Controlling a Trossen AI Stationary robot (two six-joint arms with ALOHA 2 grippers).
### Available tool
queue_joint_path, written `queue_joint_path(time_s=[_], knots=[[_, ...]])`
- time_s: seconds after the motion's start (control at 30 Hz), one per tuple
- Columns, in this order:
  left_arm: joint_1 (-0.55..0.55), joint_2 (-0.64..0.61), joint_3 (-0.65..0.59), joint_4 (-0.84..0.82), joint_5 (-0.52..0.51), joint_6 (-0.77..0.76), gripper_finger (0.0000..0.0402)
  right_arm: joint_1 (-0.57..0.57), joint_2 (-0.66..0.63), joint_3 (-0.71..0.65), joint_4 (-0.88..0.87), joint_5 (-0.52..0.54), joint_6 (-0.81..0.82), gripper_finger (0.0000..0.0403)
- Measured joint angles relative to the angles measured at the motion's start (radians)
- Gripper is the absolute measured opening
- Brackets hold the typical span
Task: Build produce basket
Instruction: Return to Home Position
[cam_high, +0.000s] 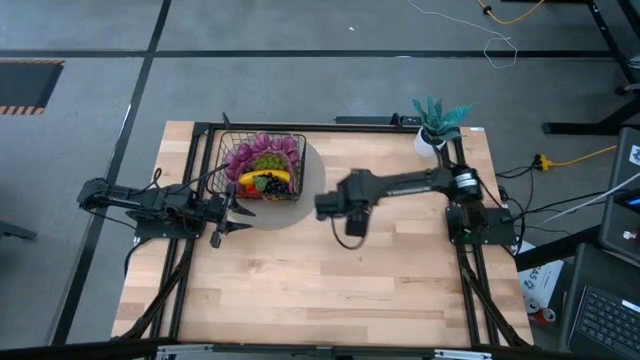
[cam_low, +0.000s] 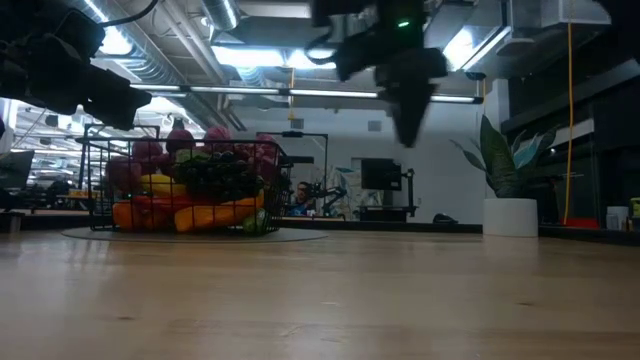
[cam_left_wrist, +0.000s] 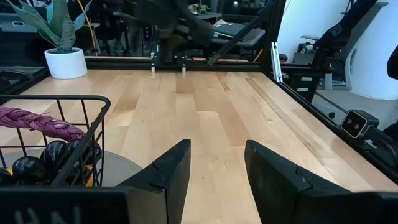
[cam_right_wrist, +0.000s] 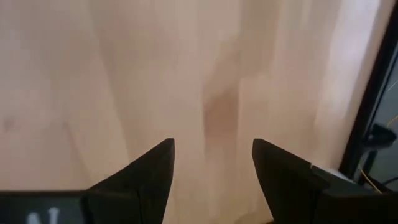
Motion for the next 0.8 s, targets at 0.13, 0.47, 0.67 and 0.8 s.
queue_joint_path(time_s=[0.13, 0.47, 0.67, 0.8], knots=[[0.0, 0.0, 0.0, 0.0, 0.0, 0.0, 0.0147, 0.067, -0.124, -0.207, 0.07, 0.0, 0.049, 0.022], [0.0, 0.0, 0.0, 0.0, 0.0, 0.0, 0.0147, 0.213, -0.64, -0.733, 0.537, 0.008, 0.214, 0.022], [0.0, 0.0, 0.0, 0.0, 0.0, 0.0, 0.0147, 0.269, -0.956, -0.977, 0.751, 0.013, 0.281, 0.022], [0.0, 0.0, 0.0, 0.0, 0.0, 0.0, 0.0147, 0.291, -1.13, -1.108, 0.911, 0.048, 0.312, 0.022]])
